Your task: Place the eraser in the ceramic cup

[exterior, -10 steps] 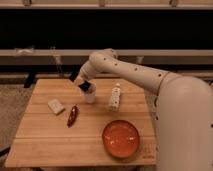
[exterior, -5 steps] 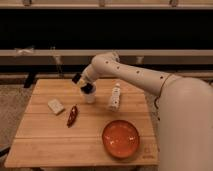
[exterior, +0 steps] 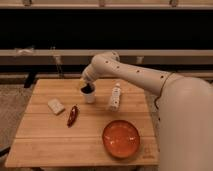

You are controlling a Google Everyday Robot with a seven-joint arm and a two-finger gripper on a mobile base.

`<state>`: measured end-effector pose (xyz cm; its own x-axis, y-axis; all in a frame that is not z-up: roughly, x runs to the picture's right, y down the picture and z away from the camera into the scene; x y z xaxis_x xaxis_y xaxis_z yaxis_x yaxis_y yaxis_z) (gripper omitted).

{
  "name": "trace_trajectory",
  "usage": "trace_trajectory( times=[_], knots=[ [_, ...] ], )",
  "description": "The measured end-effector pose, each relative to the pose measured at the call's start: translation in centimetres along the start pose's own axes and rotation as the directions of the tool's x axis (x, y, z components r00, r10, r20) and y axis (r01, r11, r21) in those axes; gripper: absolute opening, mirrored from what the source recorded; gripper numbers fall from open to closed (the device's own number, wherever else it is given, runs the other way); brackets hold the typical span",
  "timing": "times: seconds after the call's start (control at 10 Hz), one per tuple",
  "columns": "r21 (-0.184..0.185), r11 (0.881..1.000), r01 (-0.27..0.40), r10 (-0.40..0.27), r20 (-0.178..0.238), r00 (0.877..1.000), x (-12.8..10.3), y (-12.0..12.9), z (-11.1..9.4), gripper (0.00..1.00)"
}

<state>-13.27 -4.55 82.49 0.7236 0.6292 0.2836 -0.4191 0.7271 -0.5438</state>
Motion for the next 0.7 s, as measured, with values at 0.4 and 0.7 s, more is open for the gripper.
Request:
trace_trajectory(
  times=[0.4, 0.7],
  knots=[
    [0.001, 1.0, 0.004, -0.004, 0.007, 1.0, 0.16, -0.18, -0.17, 0.8],
    [-0.002, 1.0, 0.006, -0.006, 0.008, 1.0, 0.04, -0.02, -0.02, 0.8]
  ],
)
